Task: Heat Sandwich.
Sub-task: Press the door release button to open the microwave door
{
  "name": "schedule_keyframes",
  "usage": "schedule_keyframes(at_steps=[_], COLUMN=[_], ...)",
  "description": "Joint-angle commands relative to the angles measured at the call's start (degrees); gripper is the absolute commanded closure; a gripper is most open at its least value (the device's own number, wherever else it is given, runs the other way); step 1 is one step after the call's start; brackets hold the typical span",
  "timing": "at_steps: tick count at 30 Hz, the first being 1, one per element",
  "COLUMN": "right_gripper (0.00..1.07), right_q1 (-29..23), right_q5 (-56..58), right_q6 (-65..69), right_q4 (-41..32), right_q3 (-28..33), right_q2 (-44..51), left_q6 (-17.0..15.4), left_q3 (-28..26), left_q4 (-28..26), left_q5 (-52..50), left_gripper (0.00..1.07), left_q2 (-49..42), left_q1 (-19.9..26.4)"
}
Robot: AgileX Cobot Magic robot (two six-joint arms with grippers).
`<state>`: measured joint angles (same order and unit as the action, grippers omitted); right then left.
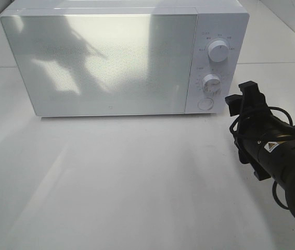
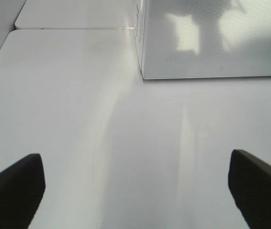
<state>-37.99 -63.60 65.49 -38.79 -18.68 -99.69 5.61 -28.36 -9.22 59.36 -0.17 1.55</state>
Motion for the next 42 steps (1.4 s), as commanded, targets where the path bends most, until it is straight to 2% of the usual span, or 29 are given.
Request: schedule_keyframes(at_steps=[1,4,9,10,11,13,14,15,16,18,30,39,42], right_gripper=[0.41,0.44,0.58,0.66,0.66,0.76,0.87,0.93,0.93,1.06,1.07,1.06,1.07], right_q1=[-0.3,-0.3,-0.3,-0.3,-0.3,-0.3,-0.3,-0.3,-0.3,-0.3,0.3,4.8,6.1], right_q5=[-0.2,-0.2,-0.2,-0.2,-0.2,-0.2,-0.2,-0.2,-0.2,-0.2,1.3,7.0,7.4], right_q6=[8.2,10.3,12.9,13.7,13.7,14.6,15.0,15.1,15.1,15.8,16.8,15.9,17.2], right_q4=[1.6,2.0,2.6,2.6,2.6,2.6,2.6,2.6,2.6,2.6,2.5,5.8,7.8], right_q3=[-0.3,-0.3,-0.3,-0.3,-0.3,-0.3,-0.3,-0.3,-0.3,-0.3,-0.9,-4.1,-5.7], right_q2=[0.1,0.1,0.1,0.1,0.1,0.1,0.1,0.1,0.1,0.1,0.1,-0.1,-2.9], left_q6=[-0.3,-0.3,-0.3,-0.3,-0.3,-0.3,-0.3,-0.3,-0.3,-0.3,-0.3,-0.3,-0.3], left_q3=[0.2,0.2,0.2,0.2,0.2,0.2,0.2,0.2,0.2,0.2,0.2,0.2,0.2], left_q4=[-0.4,-0.4,-0.4,-0.4,-0.4,-0.4,-0.4,-0.4,-0.4,-0.4,-0.4,-0.4,-0.4], left_q5=[-0.5,-0.5,-0.5,-0.5,-0.5,-0.5,-0.5,-0.5,-0.5,-0.5,-0.5,-0.5,-0.5], left_gripper=[0.08,0.08,0.08,0.08,0.08,0.08,0.08,0.08,0.08,0.08,0.08,0.08,0.08], left_q2=[-1.6,-1.6,-1.6,-1.6,-1.6,-1.6,-1.6,-1.6,-1.6,-1.6,-1.6,-1.6,-1.6], left_q1=[0.1,0.1,0.1,0.1,0.1,0.1,0.1,0.1,0.1,0.1,0.1,0.1,0.1])
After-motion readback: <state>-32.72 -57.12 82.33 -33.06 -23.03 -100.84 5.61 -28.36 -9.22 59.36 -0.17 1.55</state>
